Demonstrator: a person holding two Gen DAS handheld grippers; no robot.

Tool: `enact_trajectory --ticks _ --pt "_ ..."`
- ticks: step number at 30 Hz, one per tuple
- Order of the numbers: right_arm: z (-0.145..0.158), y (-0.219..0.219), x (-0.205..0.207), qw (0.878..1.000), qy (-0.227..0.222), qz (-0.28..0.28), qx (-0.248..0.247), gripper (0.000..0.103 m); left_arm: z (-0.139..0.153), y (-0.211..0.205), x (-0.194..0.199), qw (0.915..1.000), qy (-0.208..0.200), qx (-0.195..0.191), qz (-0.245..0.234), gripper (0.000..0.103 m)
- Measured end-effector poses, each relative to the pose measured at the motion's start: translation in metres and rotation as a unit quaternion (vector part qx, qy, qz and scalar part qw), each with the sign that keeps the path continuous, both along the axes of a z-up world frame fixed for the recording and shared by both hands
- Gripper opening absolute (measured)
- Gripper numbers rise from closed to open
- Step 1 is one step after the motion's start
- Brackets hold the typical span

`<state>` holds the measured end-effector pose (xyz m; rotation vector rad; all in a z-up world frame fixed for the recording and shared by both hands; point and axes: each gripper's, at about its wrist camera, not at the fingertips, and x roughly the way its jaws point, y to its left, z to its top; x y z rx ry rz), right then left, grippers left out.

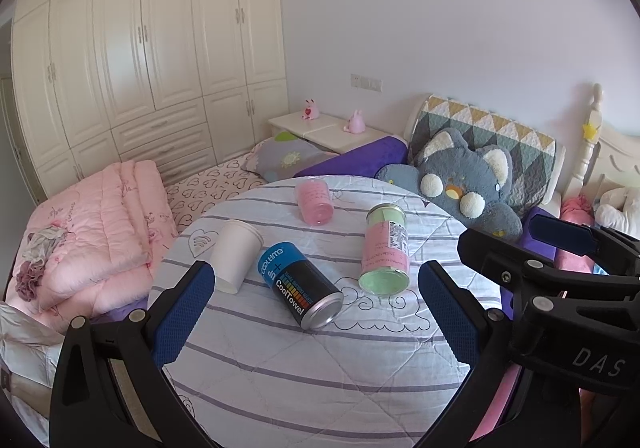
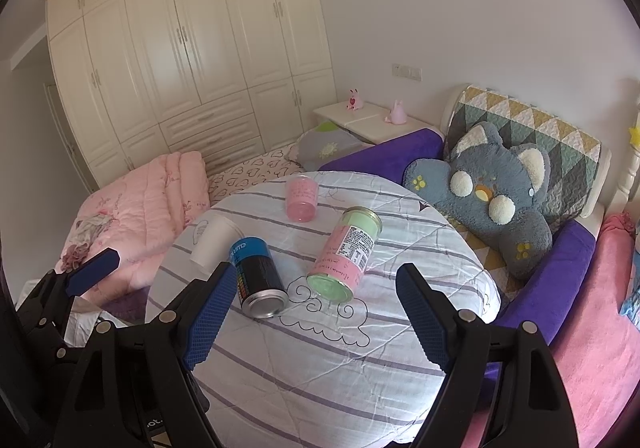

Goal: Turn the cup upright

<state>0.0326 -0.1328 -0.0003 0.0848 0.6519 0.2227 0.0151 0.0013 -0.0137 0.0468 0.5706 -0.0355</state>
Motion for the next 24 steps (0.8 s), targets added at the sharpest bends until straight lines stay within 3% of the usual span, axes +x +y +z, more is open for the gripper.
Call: enact_trajectory --ticks 8,24 --pt "0.0 -0.003 0.004 1.0 0.004 -0.005 0.0 0.083 -0.01 -0.005 0.013 0.9999 0.0 0.002 -0.017 0.103" --pt "0.001 -0.017 0.028 1.0 0.002 -0.015 0.007 0.083 0.001 -0.017 0.043 0.9991 0.021 0.005 -0.038 0.103"
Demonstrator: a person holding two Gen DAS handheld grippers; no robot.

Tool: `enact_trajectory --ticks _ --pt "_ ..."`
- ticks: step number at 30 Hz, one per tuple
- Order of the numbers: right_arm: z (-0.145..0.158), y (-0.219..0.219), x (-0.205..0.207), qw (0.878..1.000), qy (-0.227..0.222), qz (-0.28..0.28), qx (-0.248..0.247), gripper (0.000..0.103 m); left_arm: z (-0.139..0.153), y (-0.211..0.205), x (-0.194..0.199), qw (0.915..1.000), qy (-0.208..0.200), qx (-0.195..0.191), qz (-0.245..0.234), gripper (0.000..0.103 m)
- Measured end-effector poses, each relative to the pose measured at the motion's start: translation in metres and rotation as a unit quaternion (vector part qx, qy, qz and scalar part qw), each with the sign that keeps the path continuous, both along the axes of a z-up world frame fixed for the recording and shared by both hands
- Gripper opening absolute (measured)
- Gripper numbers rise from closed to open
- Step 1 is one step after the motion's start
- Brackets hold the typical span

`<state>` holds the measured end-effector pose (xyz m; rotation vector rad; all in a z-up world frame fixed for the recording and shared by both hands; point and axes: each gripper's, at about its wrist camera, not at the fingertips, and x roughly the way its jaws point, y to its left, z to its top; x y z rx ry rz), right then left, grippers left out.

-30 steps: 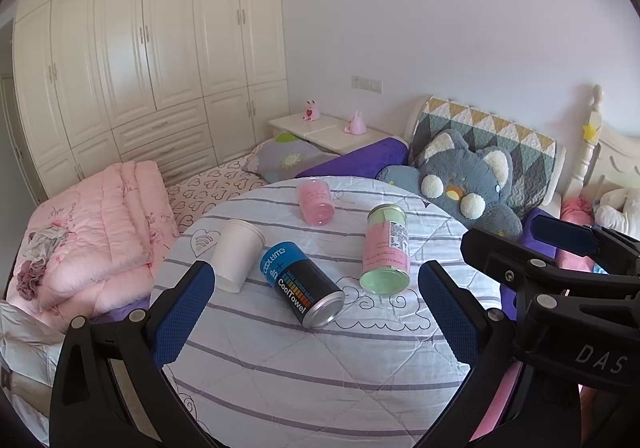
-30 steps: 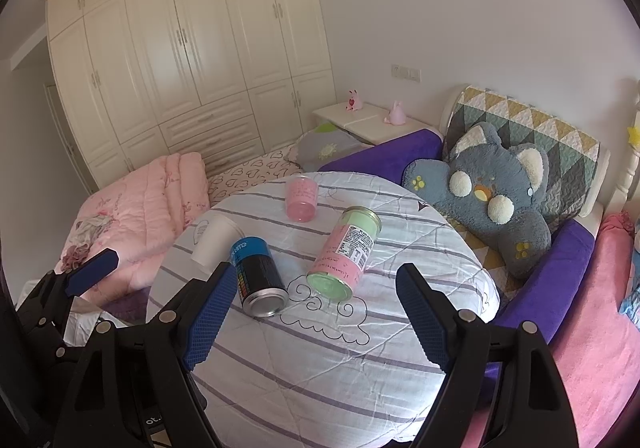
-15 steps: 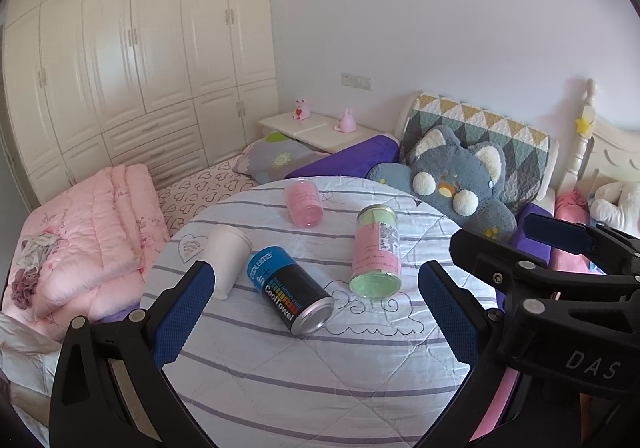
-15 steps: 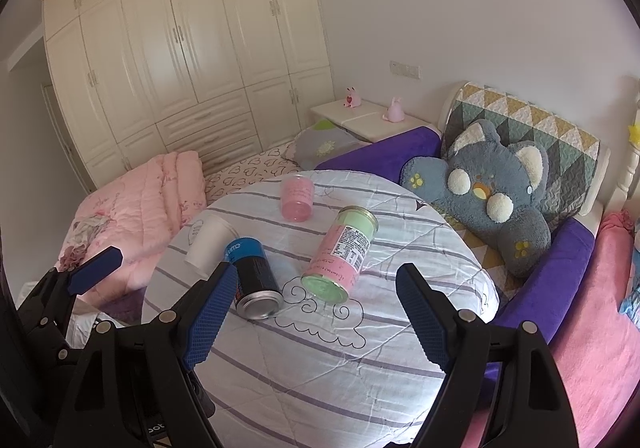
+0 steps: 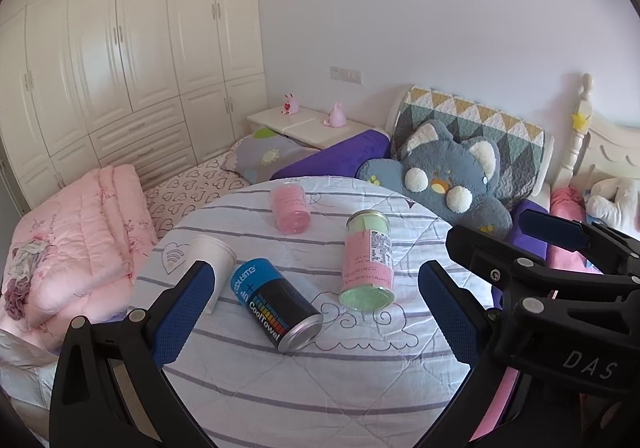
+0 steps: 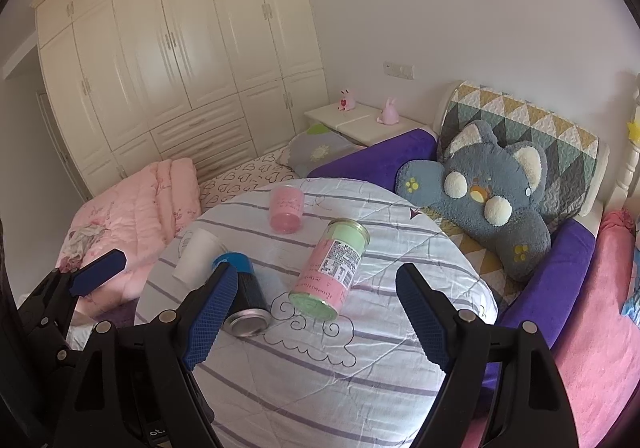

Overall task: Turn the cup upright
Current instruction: 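Move the left tool to the pink cup and close around it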

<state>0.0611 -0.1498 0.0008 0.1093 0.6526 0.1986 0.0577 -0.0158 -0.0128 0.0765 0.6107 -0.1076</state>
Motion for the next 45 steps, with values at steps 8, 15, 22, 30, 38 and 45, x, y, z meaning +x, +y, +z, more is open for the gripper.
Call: enact_trajectory --ticks 8,15,22,30,38,45 --pt "-0.005 -0.014 0.026 1.0 -0.005 -0.022 0.022 0.083 0.0 -0.004 0.044 0.9996 0.027 0.011 0.001 0.103" --pt "-0.012 -0.023 0.059 0.999 -0.006 -0.048 0.024 0.083 -0.015 -0.003 0.101 0.9972 0.074 0.0 0.01 0.103" --pt "-0.029 -0.028 0.094 0.998 0.002 -0.06 0.032 0.083 -0.047 0.002 0.167 0.9887 0.145 -0.032 0.019 0.103" --pt "-0.05 -0.033 0.128 0.997 0.022 -0.068 0.036 0.083 -0.078 0.012 0.221 0.9804 0.19 -0.037 0.04 0.103" --pt "-0.073 -0.026 0.155 0.996 0.039 -0.066 0.041 0.083 -0.109 0.024 0.273 0.9681 0.24 -0.044 0.056 0.103" --pt "-0.084 -0.022 0.177 0.996 0.046 -0.062 0.045 0.083 -0.134 0.033 0.308 0.9581 0.276 -0.039 0.066 0.103"
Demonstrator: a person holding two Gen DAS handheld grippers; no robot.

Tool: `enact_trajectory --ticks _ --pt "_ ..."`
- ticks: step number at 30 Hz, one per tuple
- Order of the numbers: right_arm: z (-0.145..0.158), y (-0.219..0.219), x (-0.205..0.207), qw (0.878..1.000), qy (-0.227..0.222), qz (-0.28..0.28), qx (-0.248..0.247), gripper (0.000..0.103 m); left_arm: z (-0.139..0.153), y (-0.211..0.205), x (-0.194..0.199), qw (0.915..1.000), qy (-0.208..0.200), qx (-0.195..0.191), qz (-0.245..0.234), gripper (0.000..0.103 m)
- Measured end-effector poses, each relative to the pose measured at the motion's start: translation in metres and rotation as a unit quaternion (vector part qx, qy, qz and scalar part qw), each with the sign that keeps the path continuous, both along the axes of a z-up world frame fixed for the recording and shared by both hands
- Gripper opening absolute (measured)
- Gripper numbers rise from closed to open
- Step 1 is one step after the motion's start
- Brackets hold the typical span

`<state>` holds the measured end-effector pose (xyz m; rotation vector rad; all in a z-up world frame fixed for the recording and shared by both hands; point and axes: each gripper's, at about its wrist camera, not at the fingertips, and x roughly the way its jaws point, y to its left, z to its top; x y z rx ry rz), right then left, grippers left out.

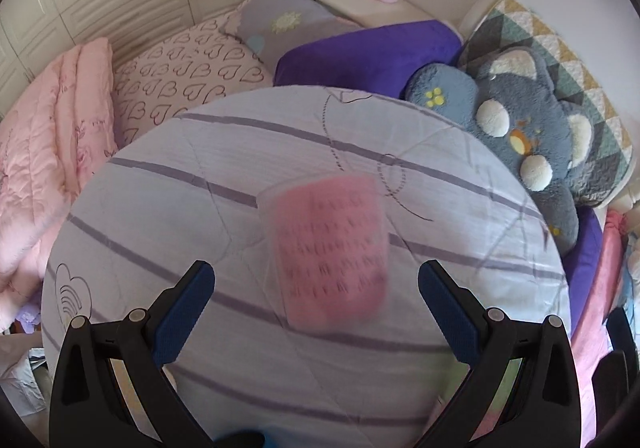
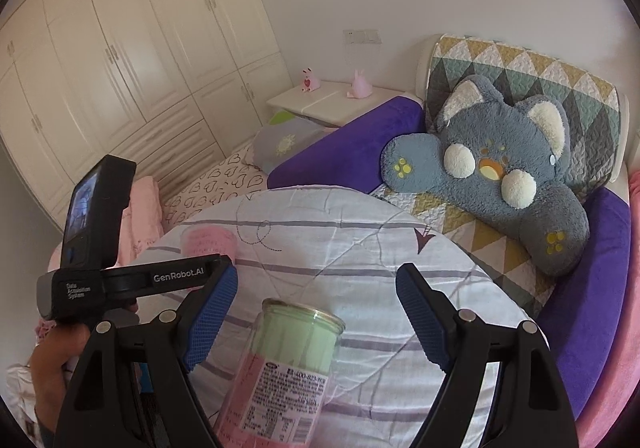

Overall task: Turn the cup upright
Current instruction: 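Move the left tool to the pink cup and close around it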

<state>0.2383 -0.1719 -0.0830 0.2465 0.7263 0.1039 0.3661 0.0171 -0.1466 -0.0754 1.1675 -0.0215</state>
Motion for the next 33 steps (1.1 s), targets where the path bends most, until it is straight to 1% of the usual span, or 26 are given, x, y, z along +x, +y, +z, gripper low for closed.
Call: enact_trajectory --ticks 2,5,10,13,17,25,27,29,30,31,32,33 --pt "-0.004 0.002 0.006 1.0 0.004 0.002 0.0 0.083 -0.006 0.0 0.006 1.0 0.008 0.002 -0.001 0.103" --pt "-0.009 0.005 0.014 1.0 0.01 0.002 -0.001 0.083 -0.009 -0.004 0.009 0.9999 0.008 0.005 -0.009 0.103" --pt "-0.018 0.008 0.029 1.0 0.023 0.001 0.001 0.083 -0.015 -0.005 0.013 0.9994 0.003 0.032 -0.016 0.103" --pt "-0.023 0.011 0.042 0.999 0.034 -0.001 -0.007 0.083 -0.018 -0.004 0.014 0.9994 0.007 0.03 -0.015 0.103" --pt "-0.03 0.013 0.053 0.999 0.049 -0.001 -0.011 0.083 -0.019 -0.003 0.017 0.9991 0.009 0.036 -0.019 0.103" --pt "-0.039 0.017 0.066 0.998 0.066 0.003 -0.01 0.083 -0.028 -0.006 0.023 0.9984 0.03 0.038 -0.029 0.101" --pt "-0.041 0.019 0.067 0.997 0.07 0.005 -0.012 0.083 -0.029 -0.007 0.023 0.9984 0.033 0.036 -0.028 0.098" --pt "-0.043 0.021 0.069 0.997 0.073 0.007 -0.013 0.083 -0.032 -0.007 0.024 0.9984 0.04 0.028 -0.03 0.085" --pt "-0.043 0.022 0.071 0.997 0.076 0.008 -0.014 0.083 -0.032 -0.007 0.023 0.9985 0.039 0.025 -0.029 0.082" --pt "-0.044 0.023 0.072 0.997 0.079 0.01 -0.012 0.083 -0.031 -0.007 0.022 0.9987 0.037 0.02 -0.03 0.075" --pt "-0.045 0.024 0.072 0.997 0.079 0.012 -0.009 0.083 -0.031 -0.006 0.021 0.9988 0.034 0.016 -0.031 0.063" --pt "-0.045 0.023 0.073 0.997 0.081 0.014 -0.005 0.083 -0.029 -0.005 0.02 0.999 0.03 0.013 -0.031 0.064"
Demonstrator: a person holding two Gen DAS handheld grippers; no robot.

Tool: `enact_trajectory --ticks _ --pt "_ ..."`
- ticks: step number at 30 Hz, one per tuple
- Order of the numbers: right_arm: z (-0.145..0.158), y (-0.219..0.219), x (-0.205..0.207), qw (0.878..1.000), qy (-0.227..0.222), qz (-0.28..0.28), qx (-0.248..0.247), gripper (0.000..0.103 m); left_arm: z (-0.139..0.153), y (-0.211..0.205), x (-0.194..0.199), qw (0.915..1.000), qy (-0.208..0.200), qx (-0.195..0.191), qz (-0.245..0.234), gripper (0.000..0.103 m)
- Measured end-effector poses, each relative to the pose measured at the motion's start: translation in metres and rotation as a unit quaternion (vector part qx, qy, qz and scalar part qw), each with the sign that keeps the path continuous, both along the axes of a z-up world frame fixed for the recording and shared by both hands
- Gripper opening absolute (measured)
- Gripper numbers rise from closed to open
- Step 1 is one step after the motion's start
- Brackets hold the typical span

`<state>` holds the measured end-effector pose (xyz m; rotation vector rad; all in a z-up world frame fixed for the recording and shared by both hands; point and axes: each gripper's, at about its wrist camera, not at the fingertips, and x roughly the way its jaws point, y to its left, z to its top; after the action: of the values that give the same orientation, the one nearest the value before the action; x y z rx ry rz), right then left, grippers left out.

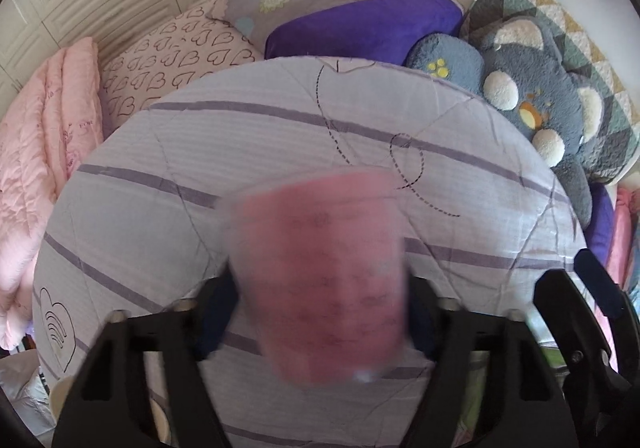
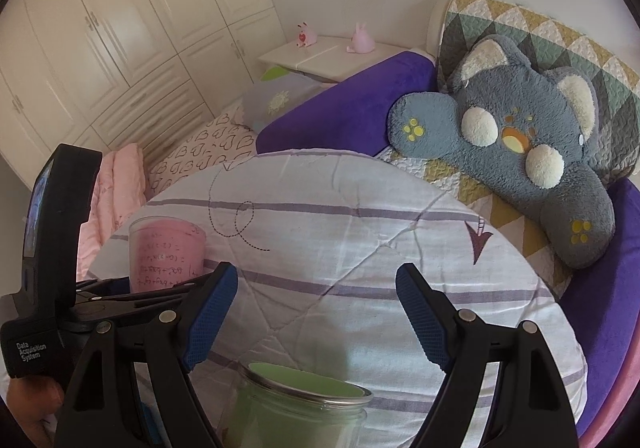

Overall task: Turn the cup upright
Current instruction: 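Move the left tool to the pink cup and close around it, then lift the pink cup with the left tool toward the right tool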

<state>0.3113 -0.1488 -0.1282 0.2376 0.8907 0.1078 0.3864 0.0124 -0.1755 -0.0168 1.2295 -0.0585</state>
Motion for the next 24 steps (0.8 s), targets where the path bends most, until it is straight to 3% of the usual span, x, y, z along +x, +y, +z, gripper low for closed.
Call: enact_trajectory --ticks 13,24 --pt "0.004 0.004 -0.002 1.0 0.0 0.005 -0.003 0.083 0.03 0.014 -0.017 0.9988 -0.046 -0.019 0.003 0.063" --pt "0.035 0.009 -0.027 1.0 -0.023 0.013 -0.003 0.083 0.079 0.026 -0.063 0.9956 -0.089 -0.025 0.01 0.063"
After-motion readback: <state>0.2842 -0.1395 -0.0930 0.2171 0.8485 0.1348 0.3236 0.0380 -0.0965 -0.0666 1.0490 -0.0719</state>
